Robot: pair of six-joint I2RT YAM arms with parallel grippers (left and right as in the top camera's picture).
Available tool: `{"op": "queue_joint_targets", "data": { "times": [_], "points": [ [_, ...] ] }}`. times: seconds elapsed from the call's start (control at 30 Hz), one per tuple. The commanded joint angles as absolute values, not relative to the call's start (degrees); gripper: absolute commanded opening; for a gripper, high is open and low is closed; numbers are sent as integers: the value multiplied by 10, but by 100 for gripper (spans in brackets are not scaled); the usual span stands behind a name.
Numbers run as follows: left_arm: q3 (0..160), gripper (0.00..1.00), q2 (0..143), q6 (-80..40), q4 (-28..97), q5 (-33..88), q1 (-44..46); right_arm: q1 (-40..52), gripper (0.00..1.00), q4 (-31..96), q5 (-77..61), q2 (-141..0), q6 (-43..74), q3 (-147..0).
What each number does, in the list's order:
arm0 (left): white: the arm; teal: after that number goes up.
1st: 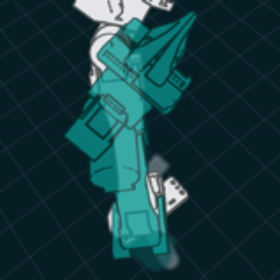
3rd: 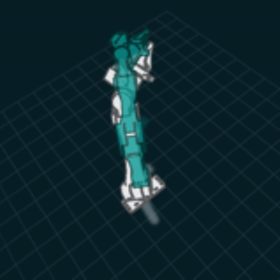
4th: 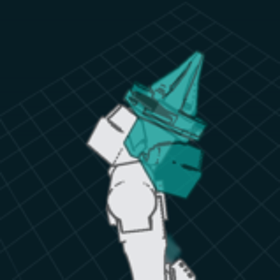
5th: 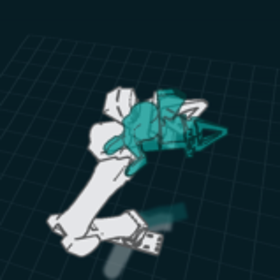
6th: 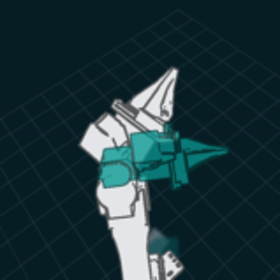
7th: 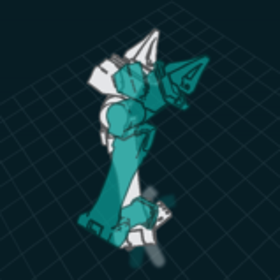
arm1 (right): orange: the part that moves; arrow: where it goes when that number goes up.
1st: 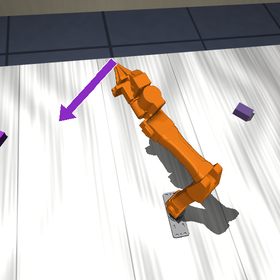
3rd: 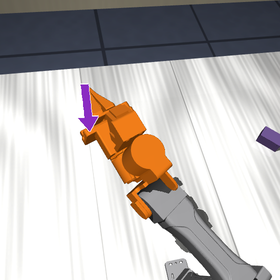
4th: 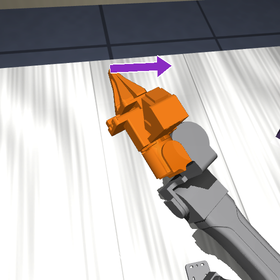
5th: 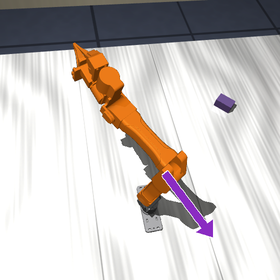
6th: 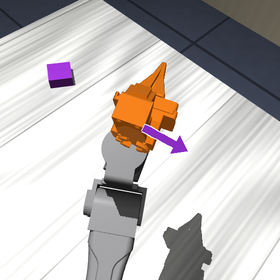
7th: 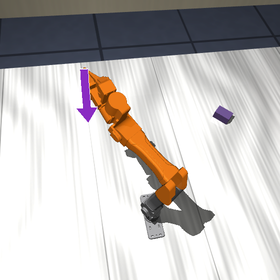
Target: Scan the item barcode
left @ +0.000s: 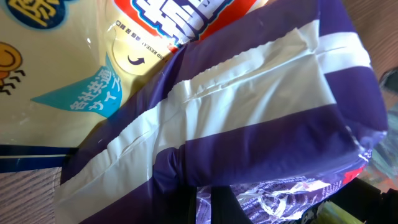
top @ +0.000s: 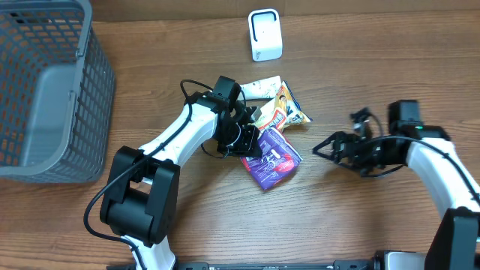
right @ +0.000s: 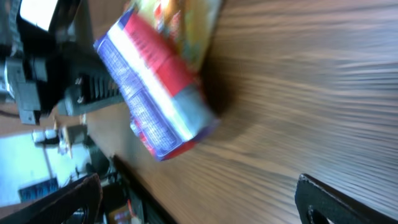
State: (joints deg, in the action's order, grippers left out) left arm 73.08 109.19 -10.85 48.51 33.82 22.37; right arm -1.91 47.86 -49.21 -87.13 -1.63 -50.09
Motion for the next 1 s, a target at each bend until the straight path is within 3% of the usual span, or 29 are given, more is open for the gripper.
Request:
{"op": "queue_joint_targets", "data": {
  "times": [0.0, 0.3, 0.6, 0.97],
  "points": [
    [719, 4, 1094, -121, 484, 316, 224, 28, 100, 434, -511, -863, 7, -497],
    [729, 4, 1094, -121, 485, 327, 224, 65, 100, 274, -507, -865, 79, -432],
    [729, 4, 1094, -121, 488, 331, 224, 96, 100, 215, -528, -897, 97, -416],
    [729, 4, 1094, -121, 495, 331, 224, 136, 85, 147, -526, -938, 125, -416]
  ]
}}
